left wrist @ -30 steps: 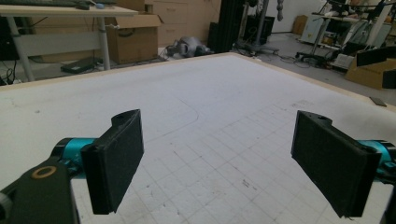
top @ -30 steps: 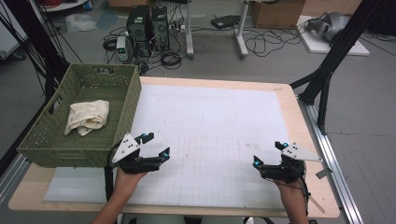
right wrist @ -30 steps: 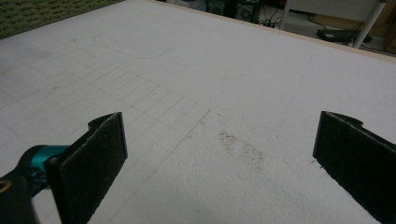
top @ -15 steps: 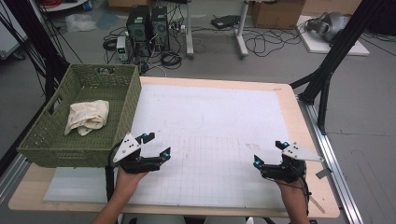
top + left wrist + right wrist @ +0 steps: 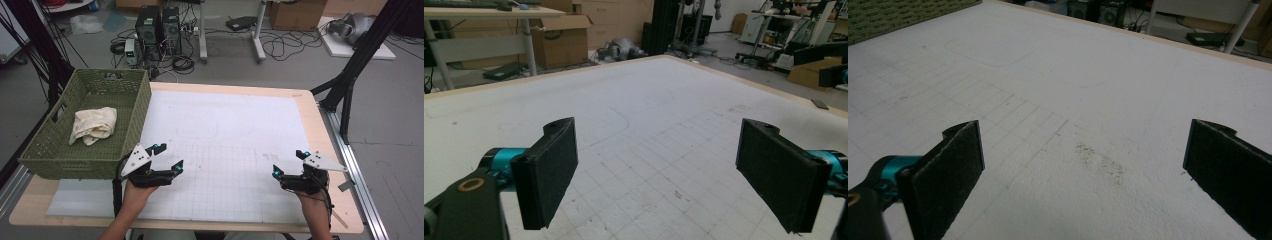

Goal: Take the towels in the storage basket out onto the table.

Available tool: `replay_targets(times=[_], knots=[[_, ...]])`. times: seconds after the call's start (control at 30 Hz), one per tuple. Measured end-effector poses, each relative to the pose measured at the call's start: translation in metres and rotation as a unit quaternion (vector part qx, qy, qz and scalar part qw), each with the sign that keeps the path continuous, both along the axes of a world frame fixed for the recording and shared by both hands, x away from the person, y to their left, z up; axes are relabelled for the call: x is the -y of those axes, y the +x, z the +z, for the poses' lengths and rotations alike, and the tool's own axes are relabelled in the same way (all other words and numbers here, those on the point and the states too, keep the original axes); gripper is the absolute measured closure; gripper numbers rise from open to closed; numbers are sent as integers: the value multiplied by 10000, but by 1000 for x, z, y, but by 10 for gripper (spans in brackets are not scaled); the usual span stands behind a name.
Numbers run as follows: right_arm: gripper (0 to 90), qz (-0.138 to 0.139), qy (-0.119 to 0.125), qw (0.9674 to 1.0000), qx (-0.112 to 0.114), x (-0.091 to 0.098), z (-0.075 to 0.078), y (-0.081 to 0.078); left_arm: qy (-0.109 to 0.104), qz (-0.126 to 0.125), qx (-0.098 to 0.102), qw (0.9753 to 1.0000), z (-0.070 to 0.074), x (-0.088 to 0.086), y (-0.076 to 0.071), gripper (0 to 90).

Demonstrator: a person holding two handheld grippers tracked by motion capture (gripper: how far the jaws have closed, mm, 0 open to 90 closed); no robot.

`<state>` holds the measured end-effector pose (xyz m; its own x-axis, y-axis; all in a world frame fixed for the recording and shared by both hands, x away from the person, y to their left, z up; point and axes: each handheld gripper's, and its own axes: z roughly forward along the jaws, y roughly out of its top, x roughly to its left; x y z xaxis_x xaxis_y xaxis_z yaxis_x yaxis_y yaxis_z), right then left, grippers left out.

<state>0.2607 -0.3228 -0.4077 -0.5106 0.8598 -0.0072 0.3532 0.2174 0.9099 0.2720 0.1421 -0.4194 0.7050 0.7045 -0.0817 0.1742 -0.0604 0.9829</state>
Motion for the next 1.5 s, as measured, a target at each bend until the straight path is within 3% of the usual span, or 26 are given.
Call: replay_targets(times=[0.37,0.6,0.93,1.0,1.03,1.23,1.4,1.5], knots=[[19,34,-28,10000,0,-1,1,0,-11,-45,20,10000,6,1,-1,173],[19,39,-45,10000,-24,-1,1,2,-246,-39,85,9997,29,-4,-2,174],[19,57,-7,10000,-4,-1,1,2,-340,28,100,9994,54,-18,4,175],[19,50,-8,10000,-23,-1,1,2,-316,48,228,9992,73,-28,7,175],[19,49,-2,10000,-29,-1,1,2,-316,48,228,9992,73,-28,7,175],[19,69,-17,10000,-19,-3,2,1,-210,235,477,9984,109,-54,18,173],[19,63,-9,10000,-18,-2,1,1,-281,453,564,9970,127,-77,24,172],[19,68,-4,10000,-4,-2,2,2,-269,562,572,9964,130,-84,27,172]])
